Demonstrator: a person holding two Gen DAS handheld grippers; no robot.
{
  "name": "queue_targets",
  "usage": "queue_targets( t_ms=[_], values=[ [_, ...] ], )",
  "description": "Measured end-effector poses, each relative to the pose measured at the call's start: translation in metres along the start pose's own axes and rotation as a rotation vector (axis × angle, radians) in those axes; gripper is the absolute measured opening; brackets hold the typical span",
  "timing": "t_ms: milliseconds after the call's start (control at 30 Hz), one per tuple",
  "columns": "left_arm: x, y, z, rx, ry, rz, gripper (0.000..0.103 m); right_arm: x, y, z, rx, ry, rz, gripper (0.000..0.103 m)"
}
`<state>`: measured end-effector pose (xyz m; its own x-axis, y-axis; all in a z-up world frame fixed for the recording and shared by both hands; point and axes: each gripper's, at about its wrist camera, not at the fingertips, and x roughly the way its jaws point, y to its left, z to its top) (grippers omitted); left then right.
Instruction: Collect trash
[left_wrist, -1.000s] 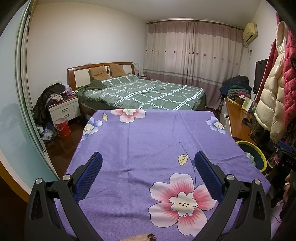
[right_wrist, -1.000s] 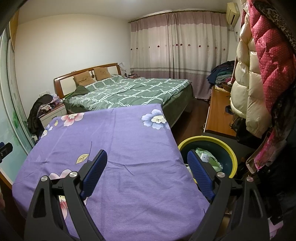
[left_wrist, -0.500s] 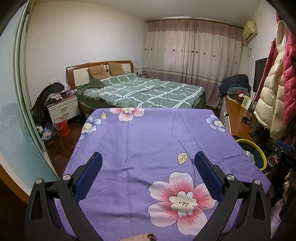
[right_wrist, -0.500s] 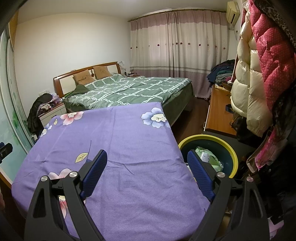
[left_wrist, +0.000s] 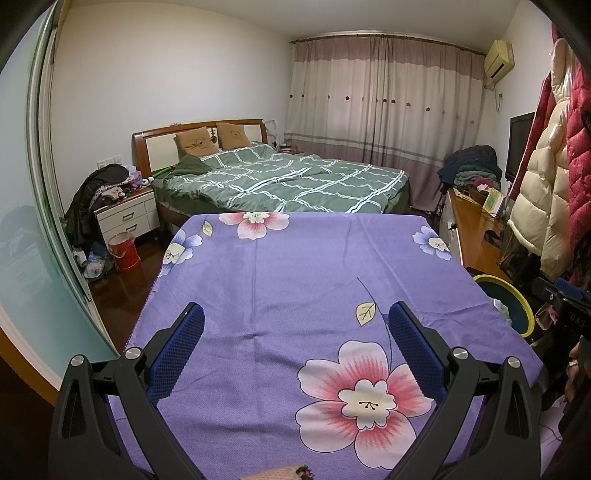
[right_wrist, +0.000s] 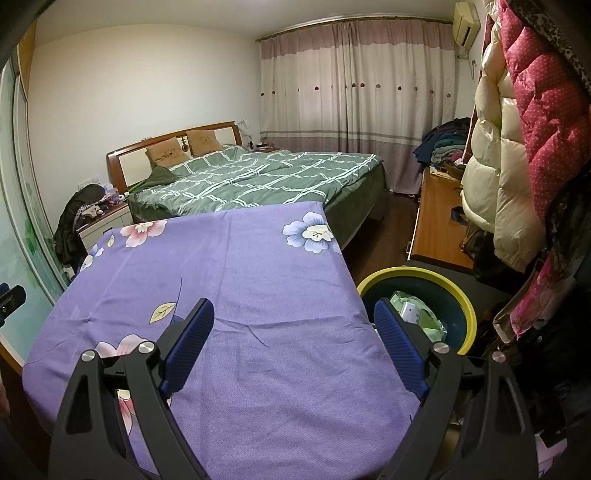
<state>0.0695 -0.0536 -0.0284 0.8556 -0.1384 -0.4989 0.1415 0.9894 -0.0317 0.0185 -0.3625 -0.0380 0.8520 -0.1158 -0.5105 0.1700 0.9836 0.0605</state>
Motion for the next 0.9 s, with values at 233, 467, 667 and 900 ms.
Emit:
queue_targets(
  t_ms=[233,467,667,900],
  values=[
    [0.004,0.001,-0.009,0.003,0.011,-0.001,0.098,0.001,0.000,0.000,0.000,0.002,0.000,0.084],
    [0.008,0.004,-0.021,-0.007,0.041,-0.011,0.098,0.001,0.000,0.000,0.001,0.002,0.000,0.084],
    [0.030,0.010,-0.004,-0.016,0.069,-0.027,0.098,0.020,0.004,0.009,-0.029,0.010,0.012,0.087],
    [0.127,0.029,0.015,-0.016,0.214,0.036,0.098,0.109,0.014,0.022,-0.024,0.161,0.084,0.091]
  ],
)
